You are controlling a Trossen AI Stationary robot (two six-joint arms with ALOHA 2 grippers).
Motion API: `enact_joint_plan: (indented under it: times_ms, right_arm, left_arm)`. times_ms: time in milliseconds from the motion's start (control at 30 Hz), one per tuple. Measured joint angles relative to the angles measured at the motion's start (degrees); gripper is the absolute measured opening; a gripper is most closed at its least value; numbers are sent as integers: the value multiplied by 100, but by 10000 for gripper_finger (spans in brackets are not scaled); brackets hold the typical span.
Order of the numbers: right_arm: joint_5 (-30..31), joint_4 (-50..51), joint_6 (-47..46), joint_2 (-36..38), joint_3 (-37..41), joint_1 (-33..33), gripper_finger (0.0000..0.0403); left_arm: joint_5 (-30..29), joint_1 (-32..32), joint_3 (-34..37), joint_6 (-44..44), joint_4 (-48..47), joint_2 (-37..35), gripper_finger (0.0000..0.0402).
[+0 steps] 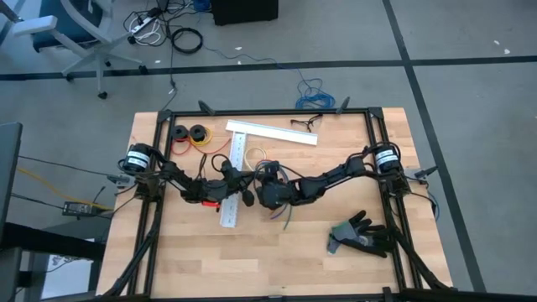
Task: Ziptie cables
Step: Wrap the black zip tie on the cables
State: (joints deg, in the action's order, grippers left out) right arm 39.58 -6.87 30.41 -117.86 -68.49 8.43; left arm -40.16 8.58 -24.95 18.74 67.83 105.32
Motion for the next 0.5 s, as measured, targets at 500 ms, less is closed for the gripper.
enact_joint_plan:
  times_ms: [500]
  right_arm:
    - [-342, -513, 25, -3, 0, -212, 91]
  left_arm:
    - [4, 0, 0, 7, 6, 0, 3]
